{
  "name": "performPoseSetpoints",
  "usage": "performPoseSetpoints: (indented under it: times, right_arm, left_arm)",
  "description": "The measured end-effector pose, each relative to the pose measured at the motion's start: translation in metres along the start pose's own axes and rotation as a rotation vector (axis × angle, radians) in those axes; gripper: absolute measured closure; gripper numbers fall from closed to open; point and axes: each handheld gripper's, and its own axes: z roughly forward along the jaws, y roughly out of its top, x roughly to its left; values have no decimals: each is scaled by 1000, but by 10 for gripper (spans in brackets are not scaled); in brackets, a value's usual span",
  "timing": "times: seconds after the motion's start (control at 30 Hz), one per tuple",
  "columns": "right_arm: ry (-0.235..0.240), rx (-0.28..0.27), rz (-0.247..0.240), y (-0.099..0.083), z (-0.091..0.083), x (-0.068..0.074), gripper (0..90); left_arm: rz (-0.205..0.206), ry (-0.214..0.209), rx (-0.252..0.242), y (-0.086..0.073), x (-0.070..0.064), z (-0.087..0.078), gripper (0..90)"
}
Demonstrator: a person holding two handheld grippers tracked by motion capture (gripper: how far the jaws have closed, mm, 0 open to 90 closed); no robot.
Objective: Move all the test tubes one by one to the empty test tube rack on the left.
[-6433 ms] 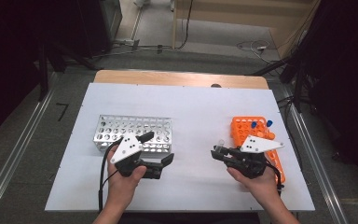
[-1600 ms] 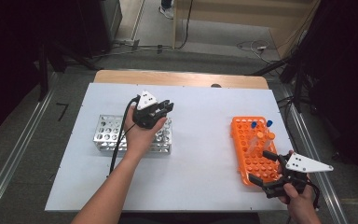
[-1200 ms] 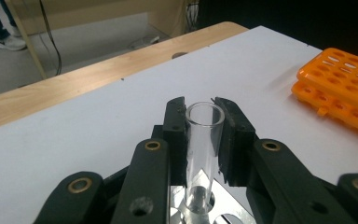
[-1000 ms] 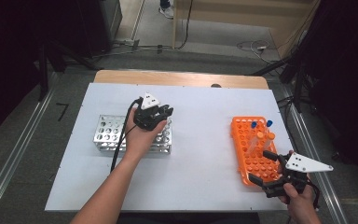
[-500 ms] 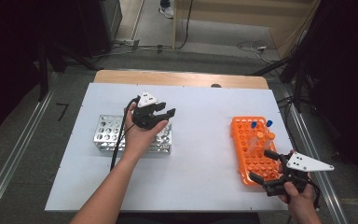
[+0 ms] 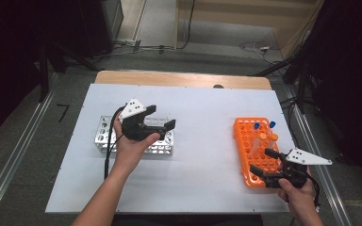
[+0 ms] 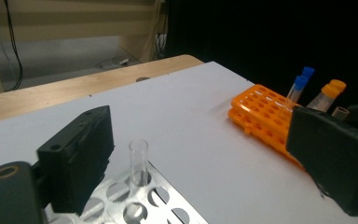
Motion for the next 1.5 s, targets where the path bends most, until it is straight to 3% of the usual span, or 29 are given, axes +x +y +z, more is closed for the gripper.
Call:
performPoseSetpoints:
  times: [0.13,0.33,0.43,0.77,1.17,1.5]
  right_arm:
    - [-24,15,26,0,4,-2,158]
    - [-79,46,62,2,14,-4,359]
    - [-89,57,70,3,17,-4,403]
    - [-155,118,93,2,30,-3,601]
    - [-210,152,58,-1,38,2,721]
    - [-223,113,63,1,31,1,739]
  left_arm:
    - [-4,-13,-13,-6,-7,-14,37]
    - [-8,-19,-26,-15,-16,-32,0]
    - [-12,-28,-31,-20,-21,-39,0]
    - [0,-40,-4,-33,-27,-46,0]
    - [-14,-30,15,-40,-26,-42,0]
    - [-10,-34,18,-40,-30,-41,0]
